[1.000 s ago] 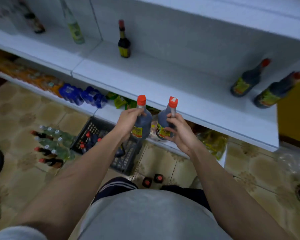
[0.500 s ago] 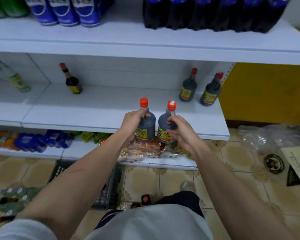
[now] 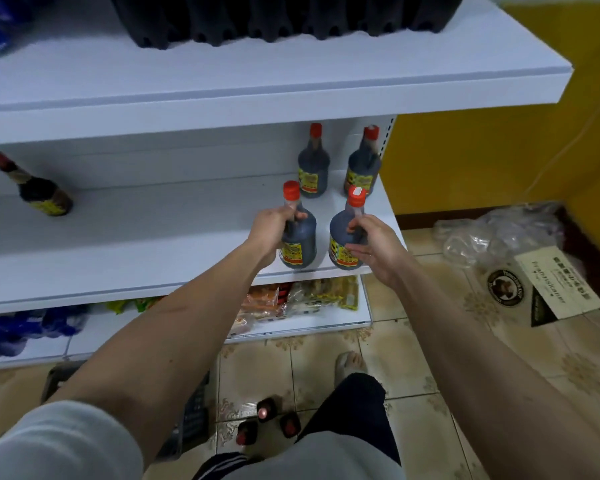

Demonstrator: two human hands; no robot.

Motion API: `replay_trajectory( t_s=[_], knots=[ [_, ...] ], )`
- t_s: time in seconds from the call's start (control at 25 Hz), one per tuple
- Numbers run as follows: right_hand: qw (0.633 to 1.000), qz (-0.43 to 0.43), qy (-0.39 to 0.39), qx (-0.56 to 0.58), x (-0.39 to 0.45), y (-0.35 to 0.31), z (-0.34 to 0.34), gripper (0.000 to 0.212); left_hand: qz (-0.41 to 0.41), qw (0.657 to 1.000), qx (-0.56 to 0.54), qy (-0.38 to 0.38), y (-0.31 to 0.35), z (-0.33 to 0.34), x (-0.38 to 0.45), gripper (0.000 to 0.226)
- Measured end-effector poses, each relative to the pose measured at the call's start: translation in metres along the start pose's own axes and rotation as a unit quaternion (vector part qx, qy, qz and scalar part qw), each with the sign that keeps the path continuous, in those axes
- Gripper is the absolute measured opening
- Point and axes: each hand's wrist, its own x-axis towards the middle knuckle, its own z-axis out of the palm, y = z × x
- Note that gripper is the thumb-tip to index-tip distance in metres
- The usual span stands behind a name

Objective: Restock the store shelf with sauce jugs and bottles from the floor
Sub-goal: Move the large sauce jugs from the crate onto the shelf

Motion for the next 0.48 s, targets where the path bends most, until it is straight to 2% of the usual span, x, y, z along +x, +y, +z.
replay_trajectory(
  t_s=[0.24,0.48],
  knots=[
    [0.999,0.005,0.026,0.027,0.048,-0.006,-0.027,0.02,0.01,1.0,-0.009,0.013,0.0,0.034,0.042,0.022],
    [0.999,0.004,0.034,0.033,0.081,-0.017,-0.039,0.021,-0.003,0.999,0.003,0.034,-0.006,0.054,0.074,0.024]
  ],
)
